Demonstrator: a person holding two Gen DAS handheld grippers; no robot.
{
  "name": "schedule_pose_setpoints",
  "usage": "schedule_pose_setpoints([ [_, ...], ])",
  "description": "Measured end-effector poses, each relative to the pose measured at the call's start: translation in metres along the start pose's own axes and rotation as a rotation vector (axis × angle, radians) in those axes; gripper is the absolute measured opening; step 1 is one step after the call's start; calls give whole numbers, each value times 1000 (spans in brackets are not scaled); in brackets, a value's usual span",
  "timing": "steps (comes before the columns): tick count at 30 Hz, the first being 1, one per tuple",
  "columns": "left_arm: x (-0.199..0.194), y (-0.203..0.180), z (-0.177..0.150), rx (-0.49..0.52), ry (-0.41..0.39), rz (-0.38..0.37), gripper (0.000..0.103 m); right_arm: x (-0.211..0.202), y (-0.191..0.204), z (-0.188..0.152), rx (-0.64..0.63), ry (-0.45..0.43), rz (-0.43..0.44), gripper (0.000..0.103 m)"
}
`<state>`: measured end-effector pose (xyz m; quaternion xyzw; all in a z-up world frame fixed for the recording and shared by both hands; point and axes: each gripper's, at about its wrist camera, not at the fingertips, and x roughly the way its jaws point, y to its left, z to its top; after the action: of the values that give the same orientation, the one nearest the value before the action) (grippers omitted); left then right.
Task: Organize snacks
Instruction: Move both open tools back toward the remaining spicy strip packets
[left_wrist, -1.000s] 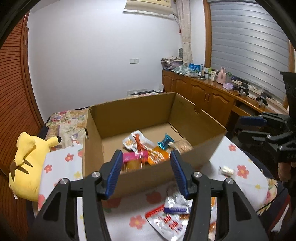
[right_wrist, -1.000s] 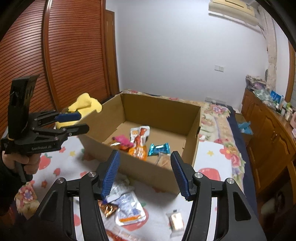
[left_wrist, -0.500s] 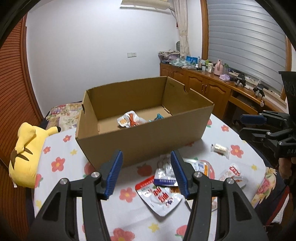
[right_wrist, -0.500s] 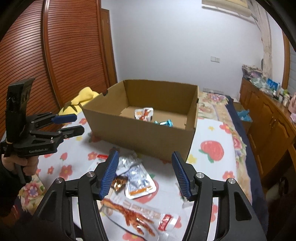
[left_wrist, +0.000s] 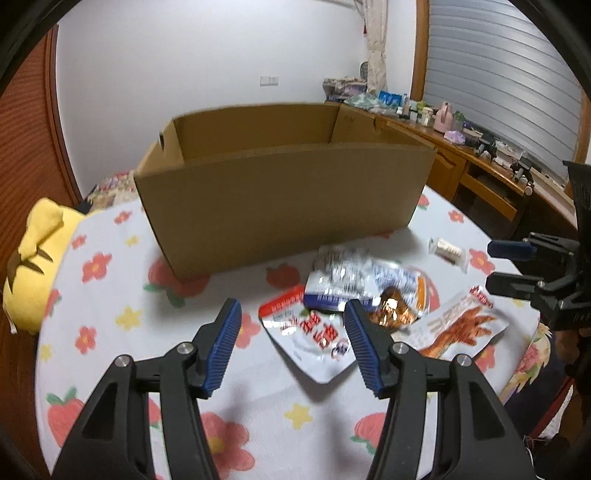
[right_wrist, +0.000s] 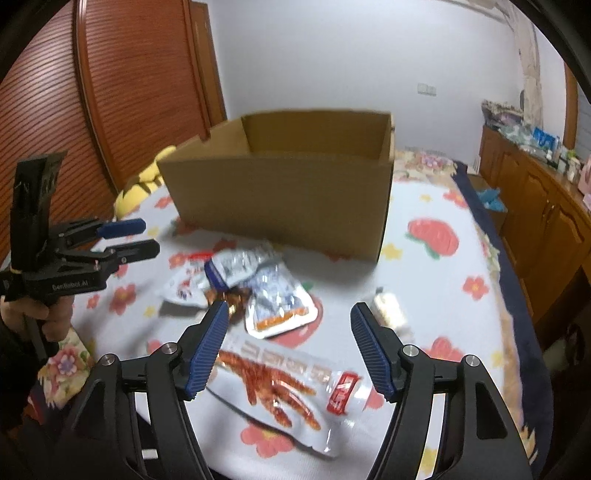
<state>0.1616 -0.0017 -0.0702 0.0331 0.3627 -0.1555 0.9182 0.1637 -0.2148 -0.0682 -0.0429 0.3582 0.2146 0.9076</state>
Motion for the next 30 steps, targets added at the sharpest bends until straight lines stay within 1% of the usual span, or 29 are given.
schedule_pose_setpoints([
  [8, 12, 0, -20, -8, 42, 8, 58, 26, 2, -27, 7, 86, 41, 70],
  [20, 12, 1, -22, -21, 39, -4, 58, 23, 17, -49, -41, 157, 59, 71],
  [24, 17, -2, -18, -30, 42, -17, 59, 19, 22, -52, -59, 158, 65, 72],
  [26, 22, -4, -14, -31, 49, -24, 60, 18, 23, -50, -75, 149, 58, 76],
  [30, 35, -8, -9, -37, 71, -11, 66, 24, 25, -44, -108, 140, 32, 80],
])
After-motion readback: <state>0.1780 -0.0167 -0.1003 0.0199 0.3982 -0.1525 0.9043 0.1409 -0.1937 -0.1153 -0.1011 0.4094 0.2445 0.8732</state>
